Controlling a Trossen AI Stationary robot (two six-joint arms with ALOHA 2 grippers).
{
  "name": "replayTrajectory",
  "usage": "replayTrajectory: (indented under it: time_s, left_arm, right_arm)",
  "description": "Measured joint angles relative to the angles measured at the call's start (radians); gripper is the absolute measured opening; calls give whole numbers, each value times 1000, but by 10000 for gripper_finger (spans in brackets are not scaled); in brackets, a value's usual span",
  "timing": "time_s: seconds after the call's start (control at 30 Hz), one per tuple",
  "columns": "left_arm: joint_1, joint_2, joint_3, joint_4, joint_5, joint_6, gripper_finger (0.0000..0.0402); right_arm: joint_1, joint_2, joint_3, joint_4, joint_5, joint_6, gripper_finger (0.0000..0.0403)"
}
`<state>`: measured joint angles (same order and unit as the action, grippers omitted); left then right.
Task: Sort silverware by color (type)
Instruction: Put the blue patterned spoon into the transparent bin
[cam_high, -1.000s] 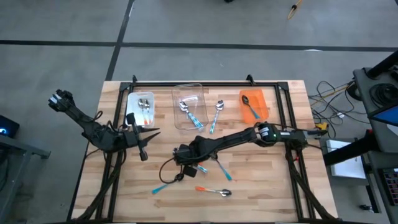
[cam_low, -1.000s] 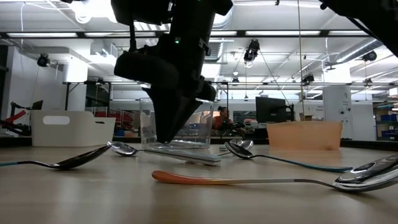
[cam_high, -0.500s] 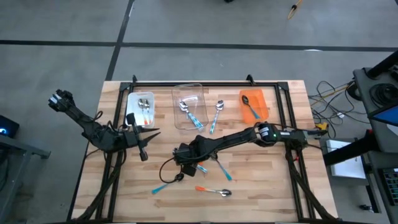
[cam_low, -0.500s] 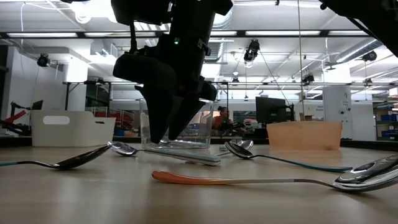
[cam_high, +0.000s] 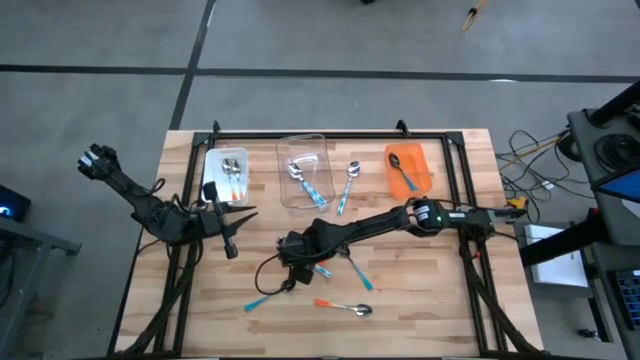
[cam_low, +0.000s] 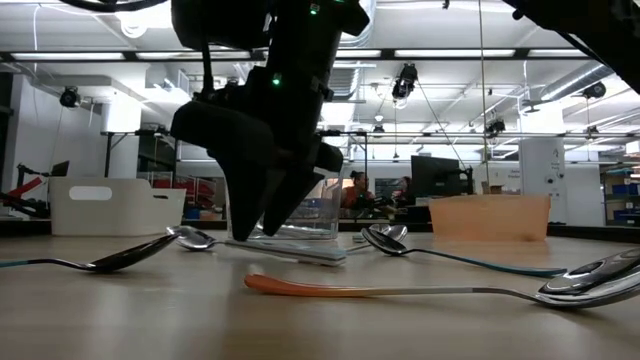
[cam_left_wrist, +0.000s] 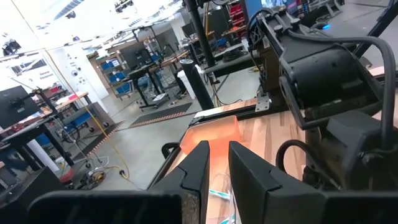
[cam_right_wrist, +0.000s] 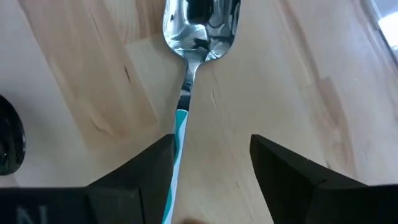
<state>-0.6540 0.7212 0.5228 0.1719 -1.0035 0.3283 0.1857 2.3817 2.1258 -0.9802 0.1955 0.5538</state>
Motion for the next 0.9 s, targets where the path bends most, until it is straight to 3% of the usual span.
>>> replayTrajectory:
  time_s: [0.6, 0.9]
  left_arm:
    - [0, -1, 0, 0, 0, 3, 42]
    - [0, -2, 0, -1, 0, 3, 42]
  right_arm:
    - [-3, -2, -3, 0, 0, -8, 203]
    - [2, -5, -4, 60, 5, -91, 203]
